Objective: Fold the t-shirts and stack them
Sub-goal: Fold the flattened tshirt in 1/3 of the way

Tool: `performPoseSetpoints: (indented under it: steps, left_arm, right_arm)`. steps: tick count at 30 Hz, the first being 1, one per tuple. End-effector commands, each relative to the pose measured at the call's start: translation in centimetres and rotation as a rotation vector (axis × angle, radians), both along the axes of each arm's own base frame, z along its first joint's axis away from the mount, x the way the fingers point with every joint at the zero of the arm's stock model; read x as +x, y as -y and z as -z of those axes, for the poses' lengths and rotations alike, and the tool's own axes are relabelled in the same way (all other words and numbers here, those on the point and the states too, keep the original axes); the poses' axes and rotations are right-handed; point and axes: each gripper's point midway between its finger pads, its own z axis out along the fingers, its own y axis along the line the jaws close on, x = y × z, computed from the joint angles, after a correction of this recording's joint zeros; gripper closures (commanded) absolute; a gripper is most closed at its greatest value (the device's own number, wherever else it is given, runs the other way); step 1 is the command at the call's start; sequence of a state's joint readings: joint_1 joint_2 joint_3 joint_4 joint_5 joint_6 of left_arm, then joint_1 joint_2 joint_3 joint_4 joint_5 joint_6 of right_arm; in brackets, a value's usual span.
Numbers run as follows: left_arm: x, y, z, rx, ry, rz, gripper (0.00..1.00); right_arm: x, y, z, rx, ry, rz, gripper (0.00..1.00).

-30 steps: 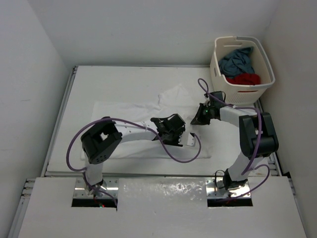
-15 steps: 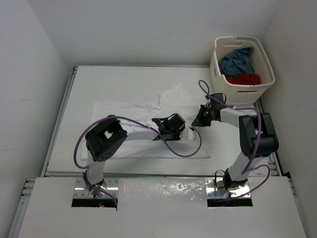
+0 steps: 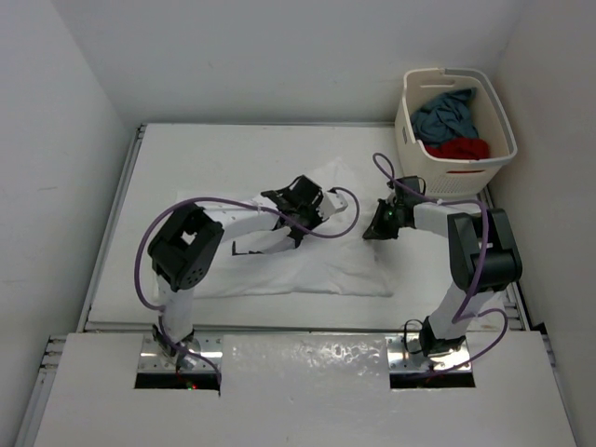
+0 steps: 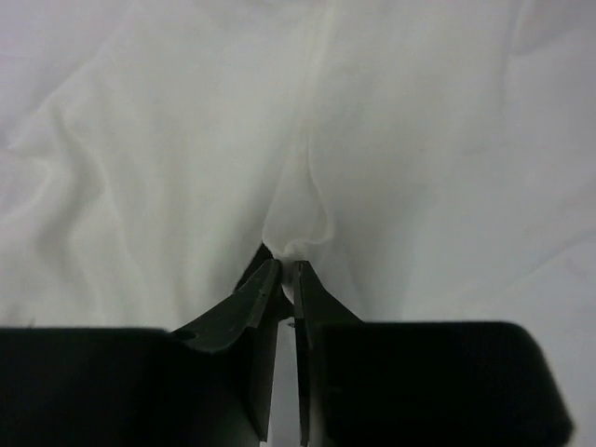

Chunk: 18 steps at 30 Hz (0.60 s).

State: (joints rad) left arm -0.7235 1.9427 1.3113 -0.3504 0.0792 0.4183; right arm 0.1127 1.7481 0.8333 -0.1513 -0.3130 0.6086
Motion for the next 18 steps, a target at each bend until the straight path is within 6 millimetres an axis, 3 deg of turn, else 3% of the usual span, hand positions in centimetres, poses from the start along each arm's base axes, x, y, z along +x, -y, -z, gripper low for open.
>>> performPoseSetpoints:
  steps: [1, 4, 6, 7, 8, 9, 10, 11, 13, 14, 16, 17, 18]
  left_arm:
    - [-1.0, 0.6, -0.9, -0.049, -0.054, -0.024, 0.88]
    - [-0.2, -0.6, -1.9, -0.057, -0.078, -0.089, 0.71]
    - [-0.1, -1.2, -2.7, -0.055, -0.085, -0.098, 0.47]
    - [-0.1, -1.0, -3.8, -0.073, -0.077, -0.089, 0.44]
    - [-0.1, -0.5, -4.9, -0.096, -0.078, -0.08, 0.18]
    - [-0.3, 0.1, -6.0, -0.13, -0.083, -0.062, 0.15]
    - [0.3, 0.9, -8.5, -0.176, -0.047, -0.054, 0.14]
    - [0.6, 1.2, -9.8, -0.198, -0.035, -0.061, 0.12]
    - [1.9, 1.0, -12.8, -0.213, 0.036, -0.092, 0.06]
    - [3.5, 0.3, -15.1, -0.242, 0.084, -0.128, 0.0]
    - [5.4, -1.5, -18.0, -0.291, 0.13, -0.193, 0.0]
    - [7.2, -4.5, -18.4, -0.307, 0.127, -0.287, 0.0]
    - [8.1, -6.1, -18.7, -0.322, 0.123, -0.335, 0.0]
  right_arm:
    - [0.4, 1.1, 0.2, -0.067, 0.004, -0.002, 1.0]
    - [0.9, 1.5, -0.7, -0.094, 0.022, -0.02, 1.0]
    - [2.0, 1.7, -1.8, -0.116, 0.063, -0.05, 1.0]
    - [2.2, 1.9, -2.5, -0.131, 0.074, -0.06, 1.0]
    - [3.5, 1.9, -3.8, -0.142, 0.122, -0.087, 1.0]
    - [4.1, 1.9, -4.6, -0.149, 0.142, -0.102, 0.96]
    - [4.2, 1.9, -5.3, -0.16, 0.14, -0.118, 0.94]
    - [6.1, 1.9, -7.3, -0.171, 0.201, -0.142, 0.9]
    - [7.2, 1.7, -8.8, -0.18, 0.214, -0.177, 0.75]
    - [9.5, 1.3, -10.5, -0.185, 0.261, -0.201, 0.68]
    - [10.8, 1.0, -11.3, -0.194, 0.258, -0.221, 0.49]
    - [12.9, 0.9, -13.1, -0.199, 0.309, -0.211, 0.45]
    - [13.9, 0.7, -11.7, -0.195, 0.279, -0.213, 0.42]
